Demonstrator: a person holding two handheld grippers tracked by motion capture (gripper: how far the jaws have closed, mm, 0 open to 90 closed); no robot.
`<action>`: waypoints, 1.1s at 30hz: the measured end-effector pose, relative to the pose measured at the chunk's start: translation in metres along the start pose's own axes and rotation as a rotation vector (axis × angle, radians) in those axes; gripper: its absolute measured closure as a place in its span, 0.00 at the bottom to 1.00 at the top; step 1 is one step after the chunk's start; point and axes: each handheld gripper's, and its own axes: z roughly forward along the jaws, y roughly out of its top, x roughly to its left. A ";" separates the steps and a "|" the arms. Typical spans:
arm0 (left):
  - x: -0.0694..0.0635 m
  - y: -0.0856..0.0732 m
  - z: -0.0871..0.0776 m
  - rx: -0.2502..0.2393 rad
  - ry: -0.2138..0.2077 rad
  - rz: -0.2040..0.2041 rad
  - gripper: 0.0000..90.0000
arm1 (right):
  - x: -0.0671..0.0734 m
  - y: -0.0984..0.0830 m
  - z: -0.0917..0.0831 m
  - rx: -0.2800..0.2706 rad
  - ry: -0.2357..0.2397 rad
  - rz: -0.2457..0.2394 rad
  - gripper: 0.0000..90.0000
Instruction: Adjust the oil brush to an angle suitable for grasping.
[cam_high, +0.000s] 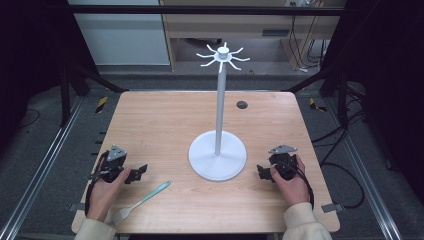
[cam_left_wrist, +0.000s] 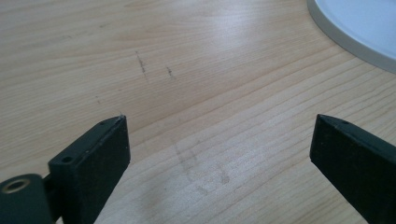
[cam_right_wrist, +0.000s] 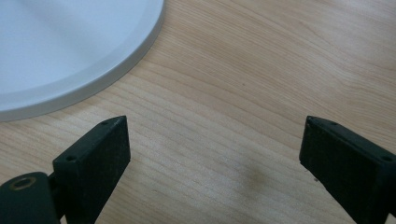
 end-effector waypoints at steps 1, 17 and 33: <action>0.000 0.000 -0.004 -0.009 -0.021 -0.011 0.05 | 0.000 0.000 0.000 -0.002 0.002 -0.002 0.10; -0.027 0.008 -0.013 0.079 -0.063 0.139 0.51 | 0.000 0.001 0.000 -0.004 0.004 0.002 0.10; -0.052 0.006 0.002 0.227 -0.151 0.244 1.00 | 0.000 0.000 0.001 0.006 -0.001 -0.002 0.10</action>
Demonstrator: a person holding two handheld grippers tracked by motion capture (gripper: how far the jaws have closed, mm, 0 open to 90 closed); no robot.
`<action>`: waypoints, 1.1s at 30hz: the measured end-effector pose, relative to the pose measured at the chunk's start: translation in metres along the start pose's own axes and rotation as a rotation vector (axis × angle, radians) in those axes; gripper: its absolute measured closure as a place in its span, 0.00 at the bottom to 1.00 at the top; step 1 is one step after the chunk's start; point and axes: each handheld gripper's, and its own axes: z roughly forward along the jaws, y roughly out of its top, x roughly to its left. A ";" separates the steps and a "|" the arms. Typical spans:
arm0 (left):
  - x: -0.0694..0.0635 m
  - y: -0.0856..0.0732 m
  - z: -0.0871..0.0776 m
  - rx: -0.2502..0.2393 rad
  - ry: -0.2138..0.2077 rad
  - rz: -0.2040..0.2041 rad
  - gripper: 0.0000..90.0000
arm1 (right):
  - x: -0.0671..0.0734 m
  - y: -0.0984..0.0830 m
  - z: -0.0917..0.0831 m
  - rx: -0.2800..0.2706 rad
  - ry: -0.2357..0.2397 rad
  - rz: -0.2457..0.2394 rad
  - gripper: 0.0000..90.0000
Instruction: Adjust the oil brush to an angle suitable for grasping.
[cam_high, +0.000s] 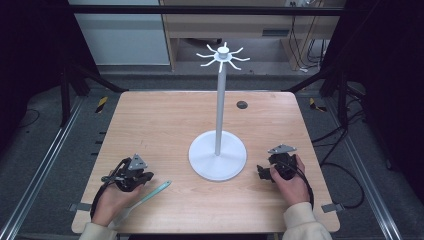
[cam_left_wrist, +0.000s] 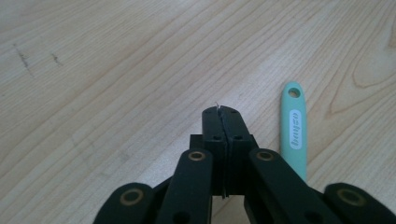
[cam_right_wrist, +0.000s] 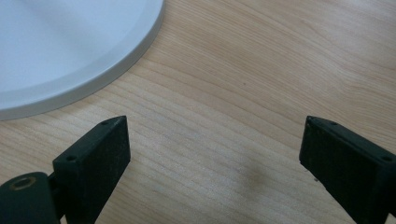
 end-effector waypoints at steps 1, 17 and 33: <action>0.000 0.000 0.000 0.003 -0.004 -0.002 1.00 | 0.000 0.000 0.000 0.001 0.001 -0.001 0.10; -0.016 0.005 0.009 0.058 -0.067 0.049 1.00 | 0.000 0.000 0.000 0.001 0.001 -0.005 0.10; -0.029 0.007 0.012 0.096 -0.118 0.094 1.00 | 0.001 0.000 0.001 0.004 0.004 -0.006 0.10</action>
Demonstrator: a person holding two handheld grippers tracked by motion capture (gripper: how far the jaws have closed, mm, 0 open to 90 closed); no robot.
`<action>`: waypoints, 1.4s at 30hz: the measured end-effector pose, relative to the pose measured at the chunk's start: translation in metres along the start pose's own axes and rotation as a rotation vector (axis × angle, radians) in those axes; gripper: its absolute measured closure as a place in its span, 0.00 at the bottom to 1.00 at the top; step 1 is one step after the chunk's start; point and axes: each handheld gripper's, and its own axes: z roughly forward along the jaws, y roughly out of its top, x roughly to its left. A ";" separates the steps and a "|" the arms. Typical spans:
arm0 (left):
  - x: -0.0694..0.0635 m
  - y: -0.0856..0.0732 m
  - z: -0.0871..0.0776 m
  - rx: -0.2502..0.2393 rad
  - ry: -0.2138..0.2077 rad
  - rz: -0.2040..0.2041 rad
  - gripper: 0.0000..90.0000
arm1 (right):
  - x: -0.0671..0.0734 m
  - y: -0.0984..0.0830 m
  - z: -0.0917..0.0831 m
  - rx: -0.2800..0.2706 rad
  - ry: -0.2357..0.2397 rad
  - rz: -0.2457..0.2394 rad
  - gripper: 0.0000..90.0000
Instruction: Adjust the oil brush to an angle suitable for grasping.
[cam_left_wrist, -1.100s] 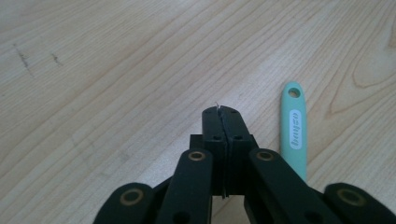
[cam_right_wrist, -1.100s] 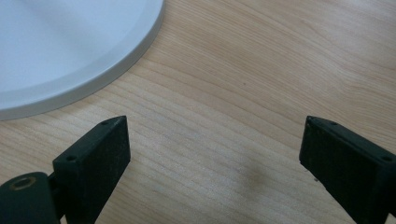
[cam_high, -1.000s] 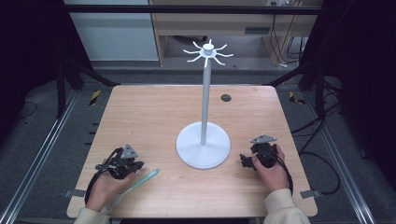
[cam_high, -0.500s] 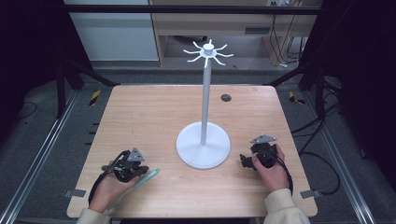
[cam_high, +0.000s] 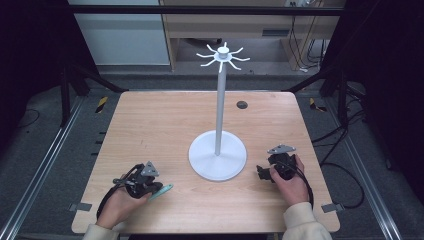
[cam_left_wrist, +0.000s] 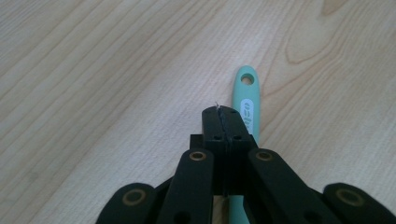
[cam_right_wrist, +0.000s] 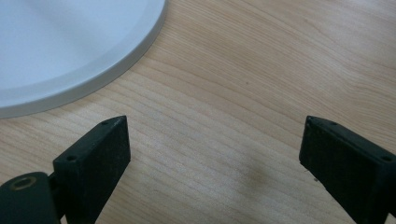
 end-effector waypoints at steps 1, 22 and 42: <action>0.000 0.000 0.000 0.000 0.000 0.000 1.00 | 0.000 0.000 0.000 0.001 -0.001 0.000 0.10; -0.009 -0.003 -0.041 0.239 0.002 0.077 0.84 | -0.001 0.000 -0.001 -0.004 -0.006 0.005 0.10; -0.009 -0.010 -0.029 0.382 -0.003 0.078 0.79 | -0.001 0.000 -0.001 -0.004 -0.004 0.007 0.10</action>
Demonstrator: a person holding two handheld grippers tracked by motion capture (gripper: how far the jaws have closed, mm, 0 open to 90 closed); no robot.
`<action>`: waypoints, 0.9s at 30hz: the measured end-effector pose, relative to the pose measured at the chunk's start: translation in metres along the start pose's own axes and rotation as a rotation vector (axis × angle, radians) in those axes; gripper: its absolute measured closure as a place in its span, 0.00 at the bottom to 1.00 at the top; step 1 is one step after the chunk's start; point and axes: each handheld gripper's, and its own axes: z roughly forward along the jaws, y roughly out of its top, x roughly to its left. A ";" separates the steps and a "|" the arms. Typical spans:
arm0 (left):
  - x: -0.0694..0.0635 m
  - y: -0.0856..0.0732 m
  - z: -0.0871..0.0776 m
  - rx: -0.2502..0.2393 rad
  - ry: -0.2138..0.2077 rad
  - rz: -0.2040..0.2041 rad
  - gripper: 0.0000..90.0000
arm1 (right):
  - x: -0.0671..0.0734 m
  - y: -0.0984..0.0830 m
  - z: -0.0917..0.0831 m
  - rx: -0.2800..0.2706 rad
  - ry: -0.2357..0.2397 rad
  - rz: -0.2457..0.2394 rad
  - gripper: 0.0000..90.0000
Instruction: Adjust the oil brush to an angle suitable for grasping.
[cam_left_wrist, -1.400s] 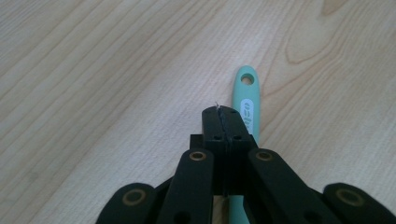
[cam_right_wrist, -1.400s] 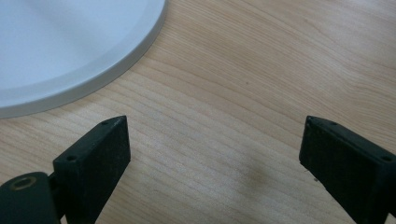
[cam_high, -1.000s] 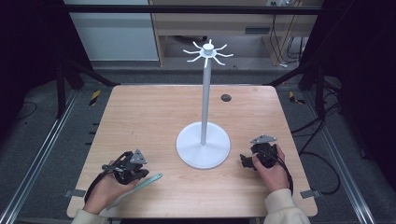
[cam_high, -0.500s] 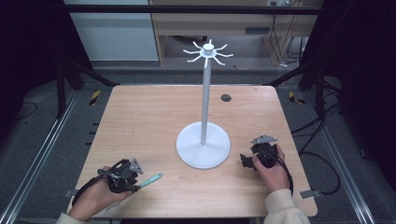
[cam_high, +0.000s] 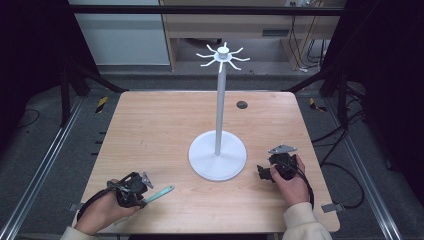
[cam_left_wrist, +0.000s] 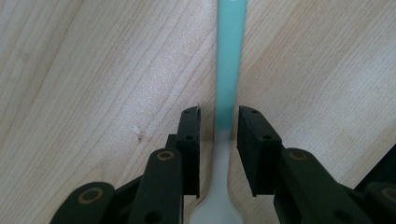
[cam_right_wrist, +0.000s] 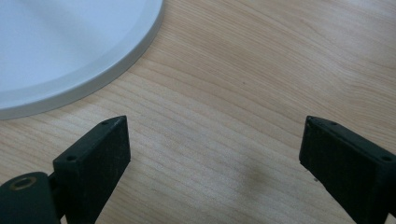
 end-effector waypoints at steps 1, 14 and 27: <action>0.000 0.000 0.000 0.000 0.000 0.000 0.79 | 0.000 0.000 0.000 -0.001 0.000 -0.001 0.10; 0.000 0.000 0.003 0.016 -0.009 0.016 0.87 | 0.000 0.000 0.000 0.000 0.000 -0.002 0.10; 0.001 -0.002 -0.012 -0.089 -0.008 0.008 0.91 | -0.001 0.000 0.000 0.001 -0.002 0.004 0.10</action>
